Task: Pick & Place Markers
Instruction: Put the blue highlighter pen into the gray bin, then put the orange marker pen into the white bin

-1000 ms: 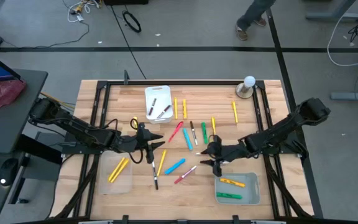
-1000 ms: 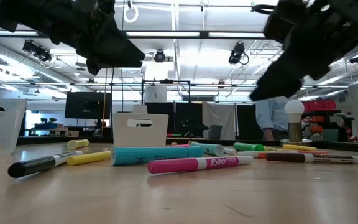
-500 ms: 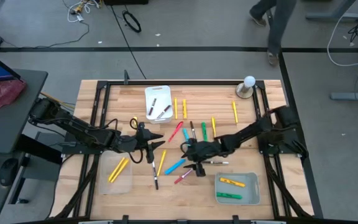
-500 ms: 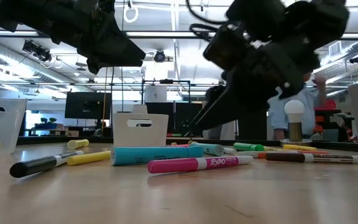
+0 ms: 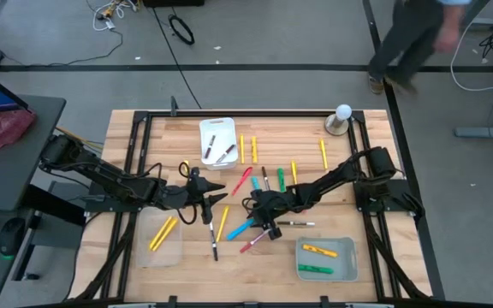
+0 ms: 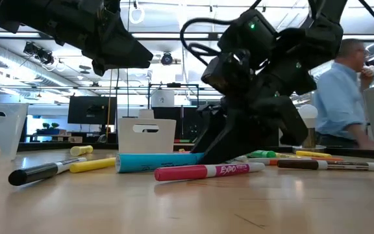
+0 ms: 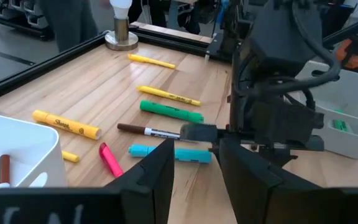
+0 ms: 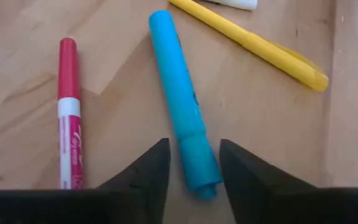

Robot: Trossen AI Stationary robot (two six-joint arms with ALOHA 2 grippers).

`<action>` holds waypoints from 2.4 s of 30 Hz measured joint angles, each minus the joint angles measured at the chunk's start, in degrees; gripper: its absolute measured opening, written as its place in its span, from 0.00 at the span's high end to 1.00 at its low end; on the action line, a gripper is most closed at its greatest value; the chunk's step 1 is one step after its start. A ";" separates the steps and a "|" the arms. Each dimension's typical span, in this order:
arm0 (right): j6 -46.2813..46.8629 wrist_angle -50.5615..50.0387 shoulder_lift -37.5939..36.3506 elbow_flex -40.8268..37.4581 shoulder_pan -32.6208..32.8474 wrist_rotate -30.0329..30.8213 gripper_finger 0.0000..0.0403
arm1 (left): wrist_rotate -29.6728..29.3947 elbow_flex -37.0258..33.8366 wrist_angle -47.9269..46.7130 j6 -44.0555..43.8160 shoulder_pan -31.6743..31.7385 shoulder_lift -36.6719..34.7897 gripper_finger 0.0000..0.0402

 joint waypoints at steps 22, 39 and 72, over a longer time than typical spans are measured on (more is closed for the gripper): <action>28.26 -36.04 -35.56 -0.07 15.52 12.21 0.88 | 0.02 0.00 -0.16 -0.61 0.00 0.00 0.66; 102.30 -66.26 -42.49 -0.09 48.13 14.16 0.88 | -0.64 -0.02 -0.15 -0.02 0.00 0.00 0.66; 89.58 -63.69 -32.82 -0.09 42.49 12.07 0.62 | -1.75 -0.02 -0.15 -0.19 0.00 0.00 0.66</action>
